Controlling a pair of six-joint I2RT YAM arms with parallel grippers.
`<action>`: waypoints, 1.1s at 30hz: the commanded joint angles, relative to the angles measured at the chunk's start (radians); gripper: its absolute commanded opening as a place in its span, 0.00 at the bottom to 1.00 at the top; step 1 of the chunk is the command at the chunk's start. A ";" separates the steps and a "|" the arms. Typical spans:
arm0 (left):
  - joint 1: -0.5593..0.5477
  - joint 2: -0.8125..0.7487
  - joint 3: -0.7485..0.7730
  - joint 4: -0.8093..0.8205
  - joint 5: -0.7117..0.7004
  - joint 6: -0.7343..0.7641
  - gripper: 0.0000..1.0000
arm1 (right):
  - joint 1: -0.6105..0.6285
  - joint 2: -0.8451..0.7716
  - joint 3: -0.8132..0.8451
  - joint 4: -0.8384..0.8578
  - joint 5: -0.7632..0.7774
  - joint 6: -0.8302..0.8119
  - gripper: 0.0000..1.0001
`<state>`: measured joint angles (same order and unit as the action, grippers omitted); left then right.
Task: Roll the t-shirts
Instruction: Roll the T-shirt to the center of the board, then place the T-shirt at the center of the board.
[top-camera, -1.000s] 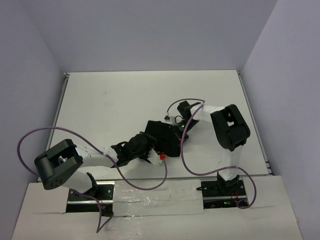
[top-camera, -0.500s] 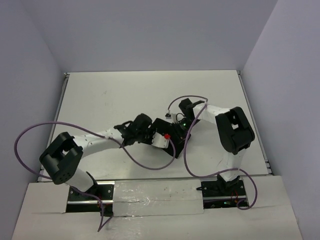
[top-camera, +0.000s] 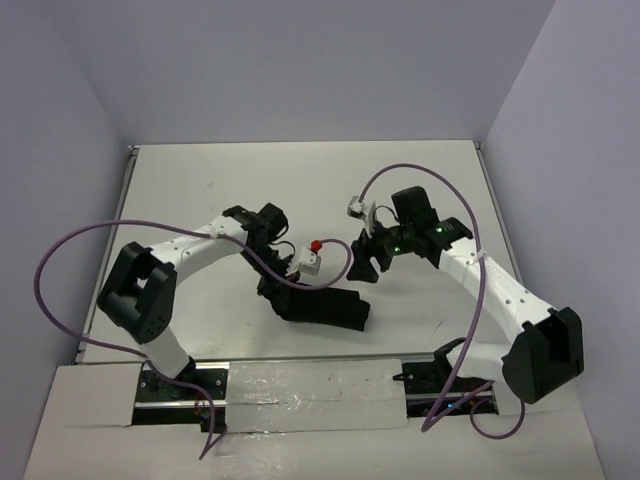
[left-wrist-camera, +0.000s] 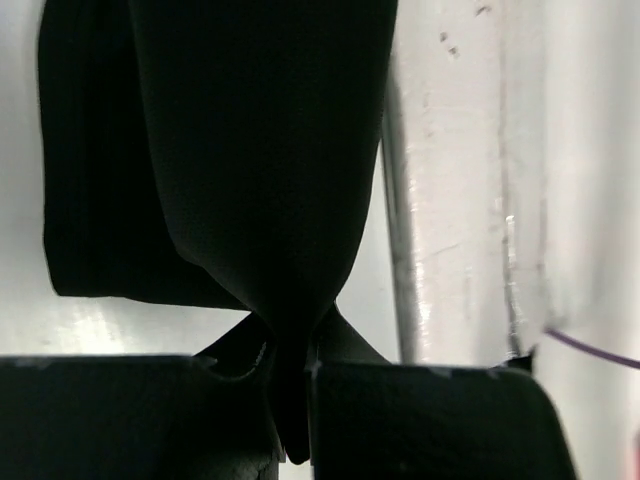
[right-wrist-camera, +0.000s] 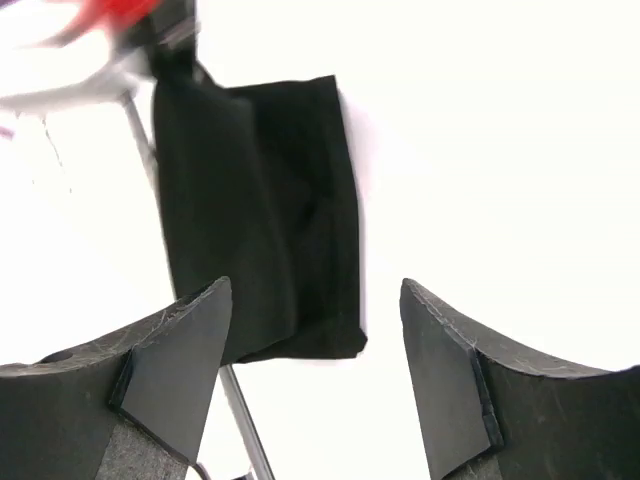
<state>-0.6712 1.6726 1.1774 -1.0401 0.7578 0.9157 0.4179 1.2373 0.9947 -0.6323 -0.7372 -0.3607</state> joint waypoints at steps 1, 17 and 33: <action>0.010 0.004 0.005 -0.046 0.150 -0.058 0.00 | 0.033 -0.061 -0.063 0.060 -0.072 -0.093 0.75; 0.039 0.473 0.209 -0.259 0.338 0.068 0.07 | 0.105 -0.013 -0.189 0.051 0.120 -0.081 0.76; 0.073 0.386 0.225 -0.063 0.170 -0.202 0.91 | 0.108 0.297 -0.108 0.082 0.262 0.005 0.00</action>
<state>-0.6071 2.1429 1.3643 -1.2079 0.9844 0.7128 0.5148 1.5307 0.8459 -0.5568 -0.4957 -0.3614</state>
